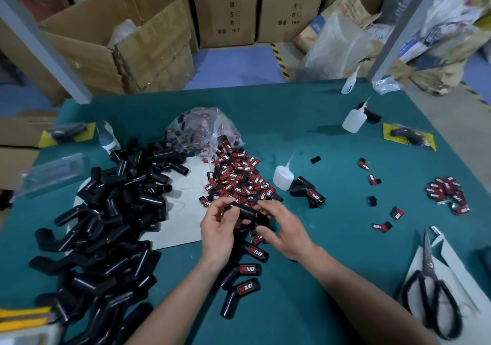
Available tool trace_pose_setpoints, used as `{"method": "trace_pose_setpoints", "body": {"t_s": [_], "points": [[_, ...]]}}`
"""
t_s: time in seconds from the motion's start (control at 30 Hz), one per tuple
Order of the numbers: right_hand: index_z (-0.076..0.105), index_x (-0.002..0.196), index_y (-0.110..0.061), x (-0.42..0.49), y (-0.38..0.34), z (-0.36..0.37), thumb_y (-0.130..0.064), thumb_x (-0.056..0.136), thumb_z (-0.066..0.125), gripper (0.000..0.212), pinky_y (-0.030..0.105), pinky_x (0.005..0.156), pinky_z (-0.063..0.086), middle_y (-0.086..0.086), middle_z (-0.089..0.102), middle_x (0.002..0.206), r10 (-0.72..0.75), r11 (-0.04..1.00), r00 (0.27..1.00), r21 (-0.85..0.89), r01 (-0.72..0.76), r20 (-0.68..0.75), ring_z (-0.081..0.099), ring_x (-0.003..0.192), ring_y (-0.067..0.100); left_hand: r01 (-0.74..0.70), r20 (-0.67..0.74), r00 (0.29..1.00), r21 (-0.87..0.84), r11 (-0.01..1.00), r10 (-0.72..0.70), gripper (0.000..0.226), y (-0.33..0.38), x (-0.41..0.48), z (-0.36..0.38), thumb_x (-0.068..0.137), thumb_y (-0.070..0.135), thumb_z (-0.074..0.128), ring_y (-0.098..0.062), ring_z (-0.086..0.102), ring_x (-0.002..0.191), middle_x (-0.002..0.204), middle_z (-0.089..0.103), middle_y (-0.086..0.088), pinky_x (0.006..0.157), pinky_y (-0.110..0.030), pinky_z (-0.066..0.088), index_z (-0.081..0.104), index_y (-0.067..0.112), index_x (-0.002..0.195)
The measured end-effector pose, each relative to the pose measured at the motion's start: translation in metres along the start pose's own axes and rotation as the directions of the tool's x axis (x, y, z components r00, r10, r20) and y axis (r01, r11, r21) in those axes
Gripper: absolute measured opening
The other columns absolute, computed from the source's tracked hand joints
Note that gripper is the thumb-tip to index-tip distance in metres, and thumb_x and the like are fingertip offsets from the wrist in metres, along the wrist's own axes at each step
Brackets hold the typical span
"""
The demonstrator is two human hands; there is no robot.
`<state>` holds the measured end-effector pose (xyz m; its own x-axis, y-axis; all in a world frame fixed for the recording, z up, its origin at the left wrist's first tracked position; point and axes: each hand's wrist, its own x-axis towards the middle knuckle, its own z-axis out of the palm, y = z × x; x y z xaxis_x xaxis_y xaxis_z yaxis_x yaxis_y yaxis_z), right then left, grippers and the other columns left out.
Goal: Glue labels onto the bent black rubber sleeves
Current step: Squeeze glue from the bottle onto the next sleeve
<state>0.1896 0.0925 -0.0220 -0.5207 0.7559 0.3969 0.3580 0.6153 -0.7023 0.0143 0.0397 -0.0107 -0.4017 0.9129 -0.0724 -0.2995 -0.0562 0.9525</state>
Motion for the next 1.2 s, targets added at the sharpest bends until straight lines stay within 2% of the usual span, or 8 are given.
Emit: {"method": "trace_pose_setpoints", "body": {"t_s": [0.13,0.3,0.57,0.7,0.83,0.93,1.03,1.2], "points": [[0.067,0.122,-0.018,0.015,-0.015,0.011,-0.030,0.100,0.061,0.026,0.017,0.088,0.048,-0.010,0.069,0.110,0.234,0.948,0.972,0.221,-0.228,0.001,0.062,0.100,-0.004,-0.023,-0.001,1.000,0.036,0.999,0.023,0.030,-0.005,0.008,-0.009,0.096,0.037,0.064,-0.015,0.061,0.057,0.076,0.067,0.000,0.055,-0.025,0.054,0.050,0.013,0.106],[0.071,0.101,-0.015,0.041,-0.026,0.025,0.003,0.094,0.065,0.020,0.017,0.067,0.054,-0.006,0.075,0.083,0.501,0.608,0.865,0.708,-0.360,0.011,0.067,0.070,0.003,0.002,0.037,0.999,0.110,0.994,-0.006,0.013,-0.008,0.013,-0.013,0.099,0.035,0.062,-0.021,0.066,0.061,0.073,0.069,-0.009,0.059,-0.029,0.055,0.058,0.025,0.105],[0.071,0.111,-0.020,0.032,-0.017,0.029,0.000,0.082,0.075,0.035,0.030,0.099,0.050,0.005,0.067,0.122,0.398,0.517,0.912,0.846,-0.130,-0.103,0.063,0.116,0.020,-0.005,0.104,0.995,-0.003,1.000,0.006,0.058,-0.005,0.013,-0.017,0.081,-0.005,0.069,-0.012,0.068,0.107,0.116,0.073,-0.003,0.088,-0.024,0.055,0.055,0.021,0.132],[0.067,0.099,-0.018,0.027,-0.015,0.036,0.005,0.080,0.077,0.032,0.041,0.098,0.050,0.008,0.061,0.111,0.253,0.769,0.943,0.636,-0.063,-0.214,0.063,0.107,0.031,0.165,0.185,0.976,-0.312,0.936,-0.110,0.072,-0.001,0.021,-0.019,0.079,-0.006,0.072,-0.026,0.068,0.111,0.120,0.071,-0.017,0.101,-0.038,0.054,0.045,0.014,0.142],[0.068,0.096,-0.011,0.026,-0.014,0.033,-0.007,0.081,0.083,0.021,0.036,0.092,0.054,0.005,0.066,0.106,0.007,0.969,0.957,0.240,0.066,-0.290,0.066,0.105,0.020,0.184,0.182,0.973,-0.261,0.948,-0.139,0.055,0.000,0.020,-0.012,0.078,0.009,0.079,-0.025,0.071,0.103,0.110,0.074,-0.013,0.097,-0.035,0.055,0.055,0.006,0.127],[0.065,0.102,-0.006,0.030,-0.011,0.023,-0.017,0.088,0.078,0.022,0.032,0.091,0.049,0.003,0.063,0.104,-0.072,0.994,0.855,0.033,0.103,-0.514,0.060,0.104,0.015,0.192,0.126,0.979,-0.272,0.943,-0.162,0.034,-0.002,0.020,-0.015,0.089,0.007,0.061,-0.026,0.074,0.084,0.093,0.074,-0.011,0.088,-0.040,0.060,0.059,0.007,0.123],[0.056,0.119,-0.009,0.034,0.001,0.008,-0.008,0.085,0.072,0.038,0.039,0.094,0.048,0.006,0.049,0.119,0.138,0.986,0.730,0.027,-0.163,-0.669,0.051,0.114,0.017,0.166,0.105,0.983,-0.163,0.973,-0.150,0.035,-0.006,0.017,-0.014,0.096,0.013,0.048,-0.020,0.058,0.057,0.073,0.064,-0.005,0.059,-0.034,0.056,0.066,0.021,0.125],[0.048,0.143,-0.004,0.044,0.023,0.003,-0.029,0.086,0.078,0.069,0.051,0.109,0.035,0.011,0.061,0.127,0.335,0.756,0.826,-0.394,-0.522,-0.452,0.049,0.125,0.032,0.043,0.085,0.995,0.042,0.998,-0.047,0.028,-0.010,0.008,-0.014,0.089,0.019,0.056,-0.013,0.039,0.055,0.070,0.048,0.003,0.051,-0.023,0.035,0.056,0.031,0.114]]}}
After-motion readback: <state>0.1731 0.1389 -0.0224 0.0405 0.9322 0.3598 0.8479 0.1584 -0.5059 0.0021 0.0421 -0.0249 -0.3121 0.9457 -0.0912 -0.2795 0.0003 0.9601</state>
